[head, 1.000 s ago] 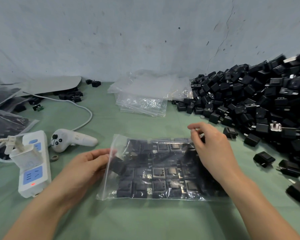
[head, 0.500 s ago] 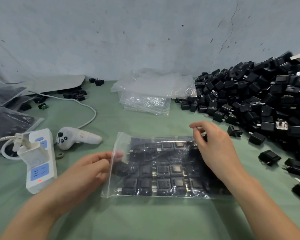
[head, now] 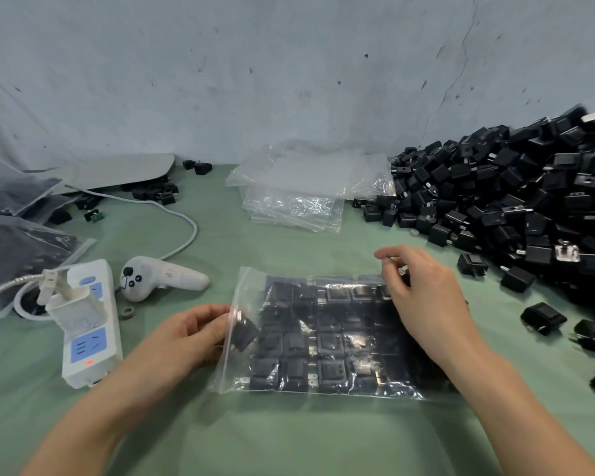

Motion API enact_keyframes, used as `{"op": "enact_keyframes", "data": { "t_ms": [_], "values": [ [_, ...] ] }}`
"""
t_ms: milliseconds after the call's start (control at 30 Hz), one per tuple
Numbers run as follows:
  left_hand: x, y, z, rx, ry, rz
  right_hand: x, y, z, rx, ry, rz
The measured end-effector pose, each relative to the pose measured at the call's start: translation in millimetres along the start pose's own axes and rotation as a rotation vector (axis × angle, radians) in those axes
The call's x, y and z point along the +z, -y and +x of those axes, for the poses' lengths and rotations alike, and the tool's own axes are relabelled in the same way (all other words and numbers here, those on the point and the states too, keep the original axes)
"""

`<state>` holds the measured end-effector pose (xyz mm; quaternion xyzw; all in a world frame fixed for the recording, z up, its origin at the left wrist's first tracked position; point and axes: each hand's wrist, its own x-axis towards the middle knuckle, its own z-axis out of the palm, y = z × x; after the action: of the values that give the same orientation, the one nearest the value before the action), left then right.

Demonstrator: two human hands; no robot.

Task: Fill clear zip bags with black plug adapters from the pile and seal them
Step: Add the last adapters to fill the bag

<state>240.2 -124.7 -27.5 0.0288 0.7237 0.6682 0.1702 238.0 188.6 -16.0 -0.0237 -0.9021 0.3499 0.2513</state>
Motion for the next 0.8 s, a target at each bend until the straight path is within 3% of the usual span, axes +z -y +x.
{"op": "enact_keyframes", "data": {
  "t_ms": [133,233,333,500,800],
  "values": [
    [8.2,-1.4,1.7,-0.05,0.061,-0.113,1.1,1.4,2.6,0.013,-0.005,0.035],
    [15.7,-8.9,6.7,-0.055,-0.059,-0.092,1.0,2.5,3.3,0.009,-0.012,0.034],
    [17.9,-21.8,7.7,-0.062,-0.164,-0.294,1.6,3.6,1.6,0.001,-0.014,0.032],
    [25.0,-27.2,1.9,-0.066,-0.112,-0.501,2.1,3.9,-1.8,-0.019,-0.006,0.028],
    [31.9,-27.2,-5.4,-0.09,-0.045,-0.383,-38.5,-27.5,-11.1,0.127,-0.181,0.08]
  ]
}}
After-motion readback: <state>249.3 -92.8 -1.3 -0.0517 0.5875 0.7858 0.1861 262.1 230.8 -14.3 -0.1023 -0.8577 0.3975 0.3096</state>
